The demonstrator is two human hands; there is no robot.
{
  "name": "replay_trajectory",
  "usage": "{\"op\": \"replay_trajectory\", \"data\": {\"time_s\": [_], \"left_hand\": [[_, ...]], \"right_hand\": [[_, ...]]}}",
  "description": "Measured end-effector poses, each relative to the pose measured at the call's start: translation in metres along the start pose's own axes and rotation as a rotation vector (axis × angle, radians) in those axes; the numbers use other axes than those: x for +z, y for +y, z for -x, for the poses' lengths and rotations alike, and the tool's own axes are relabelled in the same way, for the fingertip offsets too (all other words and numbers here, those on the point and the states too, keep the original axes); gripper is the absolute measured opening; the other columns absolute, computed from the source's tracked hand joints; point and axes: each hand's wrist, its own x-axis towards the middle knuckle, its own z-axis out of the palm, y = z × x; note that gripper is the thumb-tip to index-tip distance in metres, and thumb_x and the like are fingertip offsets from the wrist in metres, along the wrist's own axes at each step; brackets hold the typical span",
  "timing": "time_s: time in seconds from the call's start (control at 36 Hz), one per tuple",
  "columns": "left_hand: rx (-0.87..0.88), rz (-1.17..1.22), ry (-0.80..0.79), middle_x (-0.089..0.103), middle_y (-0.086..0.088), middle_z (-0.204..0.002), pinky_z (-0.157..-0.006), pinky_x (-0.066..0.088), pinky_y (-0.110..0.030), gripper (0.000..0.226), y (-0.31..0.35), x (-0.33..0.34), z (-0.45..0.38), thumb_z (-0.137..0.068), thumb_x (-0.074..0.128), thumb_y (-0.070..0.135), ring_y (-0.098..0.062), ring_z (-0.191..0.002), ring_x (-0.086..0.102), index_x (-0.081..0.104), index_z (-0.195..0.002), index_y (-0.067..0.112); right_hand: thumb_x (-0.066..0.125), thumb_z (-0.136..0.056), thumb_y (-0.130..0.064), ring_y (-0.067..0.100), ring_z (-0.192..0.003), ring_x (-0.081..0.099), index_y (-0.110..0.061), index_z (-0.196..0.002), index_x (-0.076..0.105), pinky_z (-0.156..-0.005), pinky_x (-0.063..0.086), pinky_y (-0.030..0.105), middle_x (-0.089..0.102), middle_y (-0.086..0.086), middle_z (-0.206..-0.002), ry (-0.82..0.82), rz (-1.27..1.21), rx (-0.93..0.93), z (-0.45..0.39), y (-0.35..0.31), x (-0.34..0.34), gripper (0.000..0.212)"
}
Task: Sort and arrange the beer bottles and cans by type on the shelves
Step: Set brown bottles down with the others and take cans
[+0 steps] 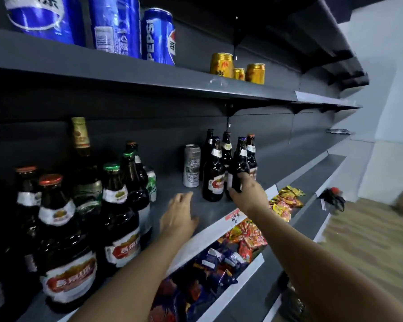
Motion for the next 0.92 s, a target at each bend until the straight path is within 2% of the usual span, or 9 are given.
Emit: {"op": "replay_trajectory", "data": {"time_s": [0.17, 0.25, 0.33, 0.42, 0.47, 0.58, 0.72, 0.83, 0.92], "left_hand": [[-0.073, -0.028, 0.047, 0.035, -0.001, -0.143, -0.097, 0.043, -0.035, 0.054, -0.006, 0.024, -0.034, -0.092, 0.059, 0.027, -0.021, -0.132, 0.035, 0.035, -0.14, 0.02], [-0.137, 0.035, 0.156, 0.026, -0.002, -0.15, -0.101, 0.042, -0.034, 0.066, -0.007, 0.031, -0.049, -0.09, 0.061, 0.021, -0.021, -0.137, 0.03, 0.027, -0.147, 0.02], [-0.224, 0.077, 0.296, 0.014, -0.005, -0.156, -0.109, 0.031, -0.03, 0.077, -0.006, 0.033, -0.058, -0.088, 0.062, 0.017, -0.023, -0.144, 0.019, 0.018, -0.152, 0.019], [-0.343, 0.082, 0.359, 0.007, -0.007, -0.159, -0.112, 0.028, -0.031, 0.081, -0.005, 0.033, -0.064, -0.089, 0.062, 0.016, -0.024, -0.147, 0.012, 0.013, -0.153, 0.018], [-0.393, 0.053, 0.346, 0.003, -0.006, -0.16, -0.113, 0.026, -0.032, 0.082, -0.006, 0.034, -0.069, -0.09, 0.062, 0.018, -0.024, -0.148, 0.008, 0.011, -0.153, 0.018], [-0.411, -0.079, 0.295, 0.005, -0.009, -0.16, -0.116, 0.019, -0.032, 0.083, -0.012, 0.029, -0.081, -0.089, 0.063, 0.021, -0.025, -0.148, 0.007, 0.011, -0.153, 0.015], [-0.461, -0.328, 0.205, 0.006, -0.008, -0.159, -0.115, 0.023, -0.039, 0.085, -0.012, 0.011, -0.105, -0.088, 0.065, 0.023, -0.026, -0.147, 0.006, 0.011, -0.153, 0.011], [-0.451, -0.765, 0.049, 0.003, -0.018, -0.159, -0.121, 0.012, -0.039, 0.079, -0.019, -0.001, -0.125, -0.095, 0.052, 0.023, -0.034, -0.148, 0.0, 0.002, -0.152, 0.0], [-0.45, -0.951, -0.058, 0.002, -0.022, -0.159, -0.12, 0.004, -0.044, 0.064, -0.024, -0.005, -0.139, -0.101, 0.035, 0.018, -0.037, -0.148, -0.002, 0.001, -0.151, -0.004]], "right_hand": [[0.064, -0.09, -0.036, 0.028, -0.142, 0.027, -0.004, -0.152, 0.016, -0.111, 0.027, 0.036, 0.028, 0.013, -0.155, -0.02, -0.213, -0.1, -0.074, -0.015, 0.04, 0.084], [0.062, -0.092, -0.036, 0.027, -0.148, 0.011, -0.001, -0.153, 0.005, -0.118, 0.017, 0.036, 0.012, 0.014, -0.16, 0.01, -0.268, -0.154, -0.103, -0.022, 0.052, 0.091], [0.062, -0.092, -0.035, 0.03, -0.147, 0.013, 0.0, -0.152, 0.004, -0.118, 0.02, 0.038, 0.014, 0.016, -0.16, 0.061, -0.336, -0.159, -0.127, -0.026, 0.062, 0.09], [0.062, -0.092, -0.031, 0.032, -0.14, 0.031, -0.002, -0.152, 0.009, -0.109, 0.033, 0.042, 0.03, 0.017, -0.153, 0.096, -0.421, -0.128, -0.144, -0.03, 0.071, 0.085], [0.06, -0.093, -0.031, 0.033, -0.133, 0.039, -0.004, -0.152, 0.014, -0.102, 0.037, 0.044, 0.037, 0.017, -0.148, 0.096, -0.429, -0.094, -0.152, -0.031, 0.074, 0.079], [0.051, -0.098, -0.03, 0.038, -0.128, 0.039, -0.003, -0.144, 0.031, -0.097, 0.037, 0.048, 0.042, 0.02, -0.141, 0.117, -0.422, -0.052, -0.164, -0.034, 0.076, 0.056], [0.052, -0.097, -0.031, 0.038, -0.117, 0.045, 0.0, -0.116, 0.048, -0.088, 0.038, 0.049, 0.05, 0.02, -0.124, 0.133, -0.388, -0.171, -0.165, -0.041, 0.086, 0.037], [0.051, -0.097, -0.032, 0.037, -0.118, 0.044, 0.002, -0.117, 0.048, -0.091, 0.038, 0.048, 0.049, 0.019, -0.122, 0.042, -0.493, -0.182, -0.164, -0.058, 0.095, 0.039], [0.053, -0.097, -0.029, 0.038, -0.122, 0.043, 0.006, -0.122, 0.047, -0.097, 0.034, 0.044, 0.05, 0.024, -0.125, -0.019, -0.561, -0.222, -0.162, -0.073, 0.102, 0.043]]}}
